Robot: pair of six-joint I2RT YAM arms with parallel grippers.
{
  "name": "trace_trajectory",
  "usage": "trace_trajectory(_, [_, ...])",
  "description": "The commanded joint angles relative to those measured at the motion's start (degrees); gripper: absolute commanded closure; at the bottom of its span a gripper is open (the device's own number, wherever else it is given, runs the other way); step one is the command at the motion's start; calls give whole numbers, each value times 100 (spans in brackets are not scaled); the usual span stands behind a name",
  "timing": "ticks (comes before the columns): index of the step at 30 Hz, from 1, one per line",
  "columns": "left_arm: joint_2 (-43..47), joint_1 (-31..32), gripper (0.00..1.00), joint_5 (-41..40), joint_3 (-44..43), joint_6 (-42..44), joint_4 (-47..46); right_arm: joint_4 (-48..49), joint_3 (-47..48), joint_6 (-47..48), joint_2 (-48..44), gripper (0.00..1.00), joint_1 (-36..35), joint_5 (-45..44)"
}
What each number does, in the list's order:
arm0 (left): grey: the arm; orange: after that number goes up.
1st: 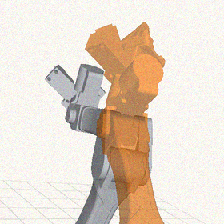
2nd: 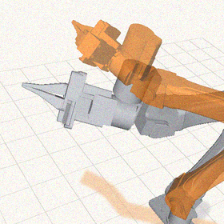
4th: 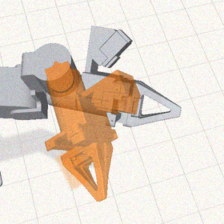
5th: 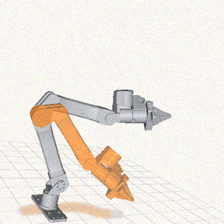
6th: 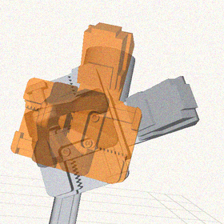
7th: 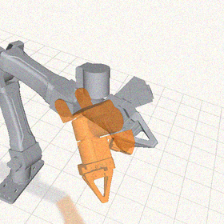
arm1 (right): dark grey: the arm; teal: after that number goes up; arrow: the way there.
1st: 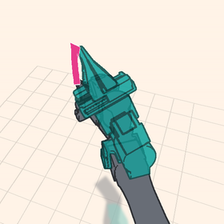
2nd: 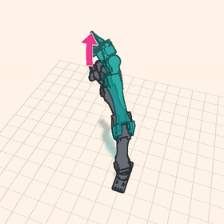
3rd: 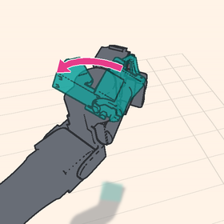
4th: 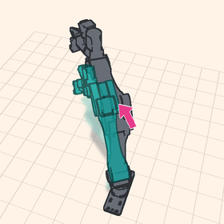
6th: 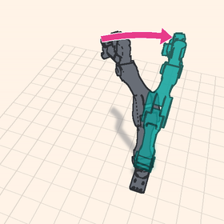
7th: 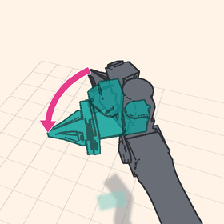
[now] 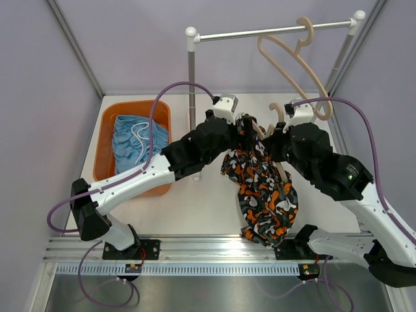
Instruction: Remove the shorts from the hanger
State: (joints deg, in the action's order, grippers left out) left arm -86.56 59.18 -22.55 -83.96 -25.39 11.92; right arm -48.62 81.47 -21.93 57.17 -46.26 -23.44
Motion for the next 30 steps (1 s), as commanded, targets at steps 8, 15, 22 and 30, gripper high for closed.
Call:
trace_trajectory(8, [-247, 15, 4, 66, 117, -265, -375, 142, 457, -74, -109, 100, -94, -55])
trace_trajectory(15, [-264, 15, 7, -48, 117, -239, -287, 99, 466, -83, -136, 100, -94, -64])
trace_trajectory(22, [-264, -3, 25, -443, 56, -116, -112, 28, 457, -109, -197, 100, -102, -90])
trace_trajectory(30, [-212, -222, 30, -435, 99, -221, 21, -86, 510, -118, -241, 100, -94, -152])
